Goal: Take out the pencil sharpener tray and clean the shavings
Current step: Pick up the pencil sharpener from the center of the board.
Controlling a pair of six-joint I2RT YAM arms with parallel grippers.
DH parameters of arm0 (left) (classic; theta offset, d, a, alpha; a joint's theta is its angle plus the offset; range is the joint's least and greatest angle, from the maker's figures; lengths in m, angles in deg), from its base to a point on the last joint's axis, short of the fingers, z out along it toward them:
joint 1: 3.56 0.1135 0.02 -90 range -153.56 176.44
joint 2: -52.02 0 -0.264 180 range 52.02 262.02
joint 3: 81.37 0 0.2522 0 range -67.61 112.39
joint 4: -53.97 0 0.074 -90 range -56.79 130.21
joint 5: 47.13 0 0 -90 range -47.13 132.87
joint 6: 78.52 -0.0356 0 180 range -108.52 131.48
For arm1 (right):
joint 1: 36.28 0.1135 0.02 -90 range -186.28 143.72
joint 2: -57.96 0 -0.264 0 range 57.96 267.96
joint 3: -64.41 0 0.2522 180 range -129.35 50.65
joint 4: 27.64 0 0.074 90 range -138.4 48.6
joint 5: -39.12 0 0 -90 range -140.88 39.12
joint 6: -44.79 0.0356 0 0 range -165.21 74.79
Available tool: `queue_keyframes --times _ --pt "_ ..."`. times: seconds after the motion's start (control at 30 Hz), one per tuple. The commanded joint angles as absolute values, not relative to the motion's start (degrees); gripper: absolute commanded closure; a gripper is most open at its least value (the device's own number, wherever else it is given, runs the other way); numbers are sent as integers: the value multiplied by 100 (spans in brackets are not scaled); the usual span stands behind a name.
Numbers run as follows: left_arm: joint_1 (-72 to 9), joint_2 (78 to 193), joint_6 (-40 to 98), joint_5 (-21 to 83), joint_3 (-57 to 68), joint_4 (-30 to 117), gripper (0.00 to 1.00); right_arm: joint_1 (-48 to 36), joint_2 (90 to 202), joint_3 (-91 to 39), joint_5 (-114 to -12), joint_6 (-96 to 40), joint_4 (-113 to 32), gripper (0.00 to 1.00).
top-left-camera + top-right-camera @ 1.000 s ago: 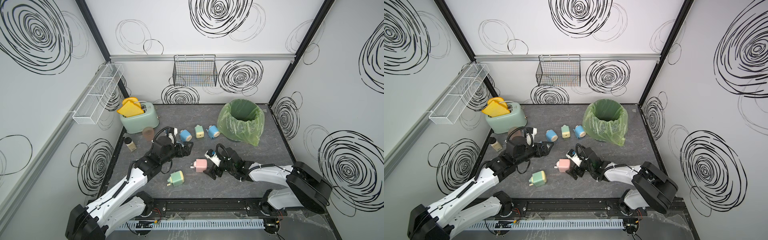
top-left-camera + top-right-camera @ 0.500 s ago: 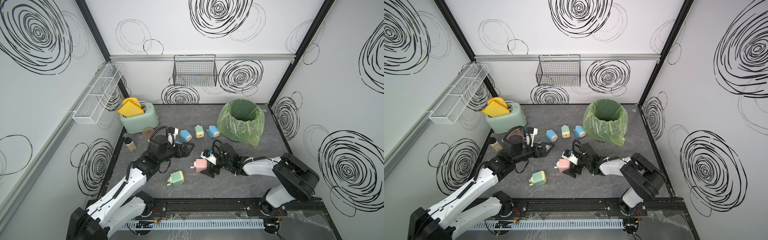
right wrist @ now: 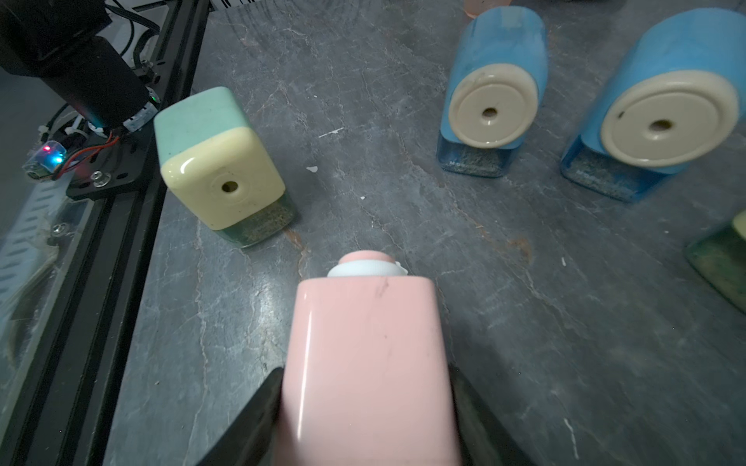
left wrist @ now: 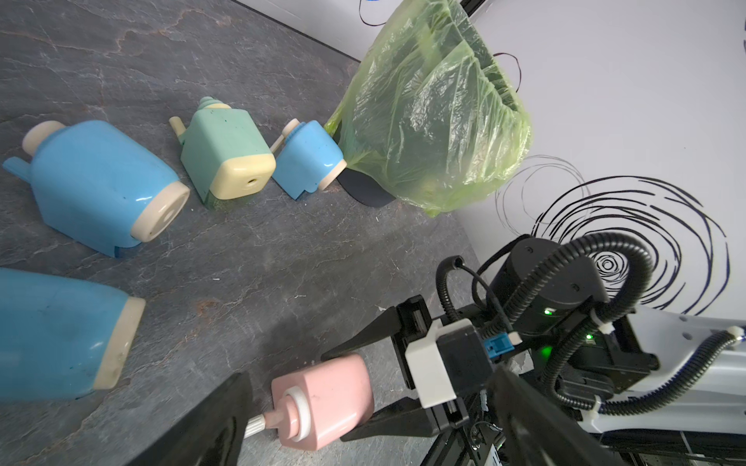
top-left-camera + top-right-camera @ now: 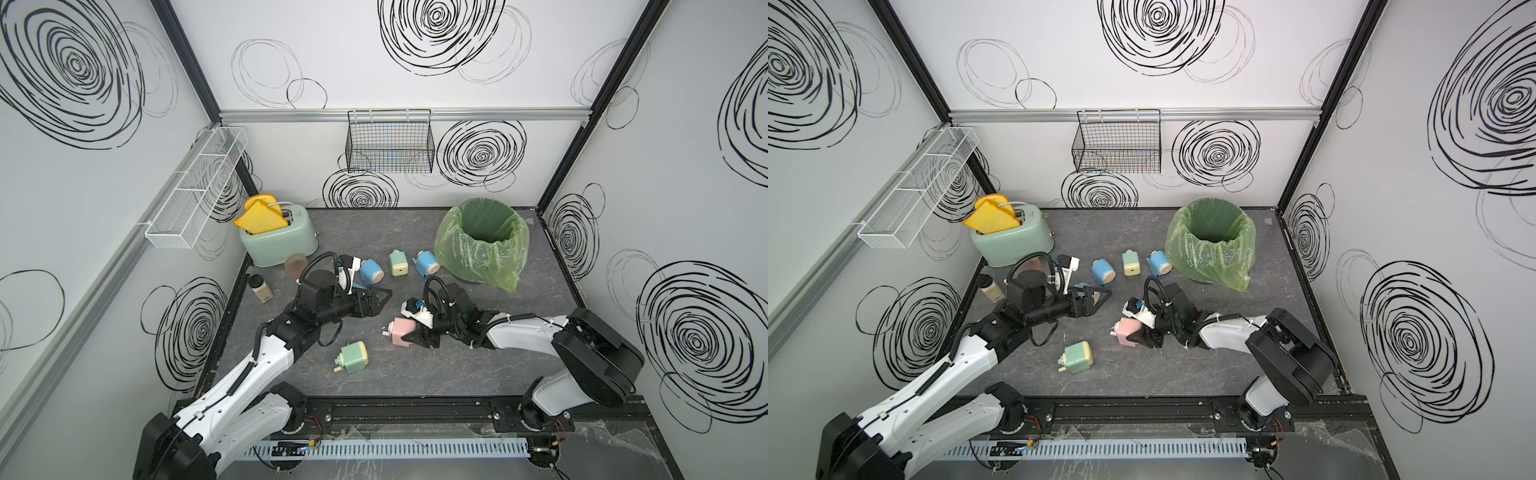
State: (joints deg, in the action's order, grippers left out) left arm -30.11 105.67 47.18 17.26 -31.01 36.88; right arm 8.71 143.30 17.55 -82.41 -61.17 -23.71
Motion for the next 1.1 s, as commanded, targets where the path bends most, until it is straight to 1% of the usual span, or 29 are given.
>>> queue_keyframes --times 0.0,0.1,0.17,0.3,0.43,0.63,0.77,0.97,1.07 --pt "-2980 10419 4543 1092 -3239 4406 3 889 13703 1426 -8400 -5998 -3108 65" --pt "-3048 10278 4430 562 -3221 4757 3 873 13293 1049 -8557 -5865 -3940 66" --pt "-3139 10179 4201 361 -3180 4806 3 870 13080 811 -8511 -5568 -4241 67" --pt "-3205 9897 3839 -108 -3131 4908 3 822 12885 163 -8472 -5291 -5117 66" --pt "-3230 9708 3464 -379 -3086 4835 3 734 12715 -370 -8678 -5320 -5873 66" --pt "-3222 9855 2872 -459 -2674 4198 3 693 12517 -1060 -9197 -5458 -6586 66" --pt "-3187 9877 2692 -390 -2595 4146 3 611 12378 -1263 -9663 -5496 -6855 66" --pt "-3371 10188 2568 -1259 -2481 4285 3 346 12237 -1384 -10281 -5453 -6929 67" --pt "-3565 10243 2495 -1409 -2480 4261 3 249 12119 -1421 -10450 -5417 -6840 66"
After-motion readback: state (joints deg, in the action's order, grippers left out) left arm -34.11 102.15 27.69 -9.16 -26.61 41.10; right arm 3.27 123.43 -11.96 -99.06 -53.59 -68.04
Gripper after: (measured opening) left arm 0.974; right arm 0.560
